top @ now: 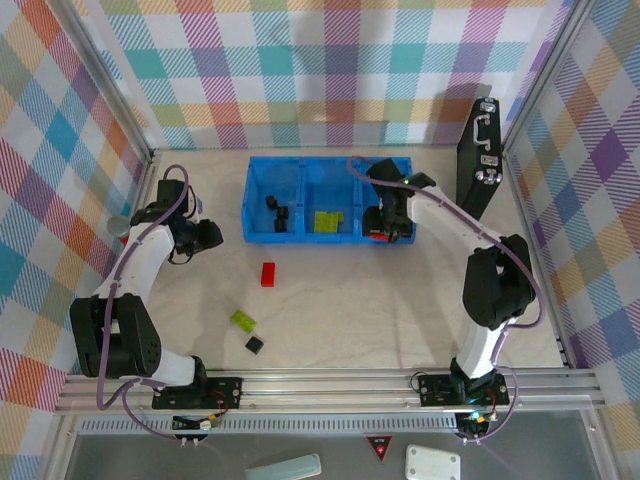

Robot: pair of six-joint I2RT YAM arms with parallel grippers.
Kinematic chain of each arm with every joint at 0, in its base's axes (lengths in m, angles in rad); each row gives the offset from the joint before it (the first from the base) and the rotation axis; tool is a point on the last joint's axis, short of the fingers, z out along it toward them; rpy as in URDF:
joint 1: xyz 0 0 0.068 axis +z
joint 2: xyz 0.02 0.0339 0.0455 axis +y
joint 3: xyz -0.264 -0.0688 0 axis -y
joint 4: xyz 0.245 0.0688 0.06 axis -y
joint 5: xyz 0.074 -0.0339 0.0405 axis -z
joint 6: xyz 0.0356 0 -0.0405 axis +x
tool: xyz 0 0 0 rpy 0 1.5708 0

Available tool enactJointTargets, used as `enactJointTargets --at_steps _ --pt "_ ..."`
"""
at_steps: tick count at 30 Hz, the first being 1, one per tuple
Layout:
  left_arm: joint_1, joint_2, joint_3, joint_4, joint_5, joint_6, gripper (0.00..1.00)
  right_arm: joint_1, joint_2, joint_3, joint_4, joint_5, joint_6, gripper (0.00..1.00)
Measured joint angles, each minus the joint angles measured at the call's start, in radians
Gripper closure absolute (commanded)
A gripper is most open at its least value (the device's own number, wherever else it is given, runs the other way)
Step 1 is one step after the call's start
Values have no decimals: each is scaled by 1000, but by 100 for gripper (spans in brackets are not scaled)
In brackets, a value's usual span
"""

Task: Sort the legos into containers by color
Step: Place the lego in the container.

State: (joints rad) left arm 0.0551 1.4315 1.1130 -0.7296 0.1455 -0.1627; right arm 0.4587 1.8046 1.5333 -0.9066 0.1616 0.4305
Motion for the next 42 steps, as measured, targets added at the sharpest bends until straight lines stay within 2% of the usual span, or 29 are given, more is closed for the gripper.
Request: enactJointTargets --at_steps 9,19,28,42 --pt "0 0 0 0 0 0 61 -73 190 234 -12 -6 -72 35" --pt "0 16 0 0 -1 2 61 -98 369 393 -45 -6 -131 34" --pt "0 16 0 0 -7 3 61 -106 435 406 -56 -6 -162 34" --pt "0 16 0 0 -8 3 61 -113 468 395 -55 -7 -158 29"
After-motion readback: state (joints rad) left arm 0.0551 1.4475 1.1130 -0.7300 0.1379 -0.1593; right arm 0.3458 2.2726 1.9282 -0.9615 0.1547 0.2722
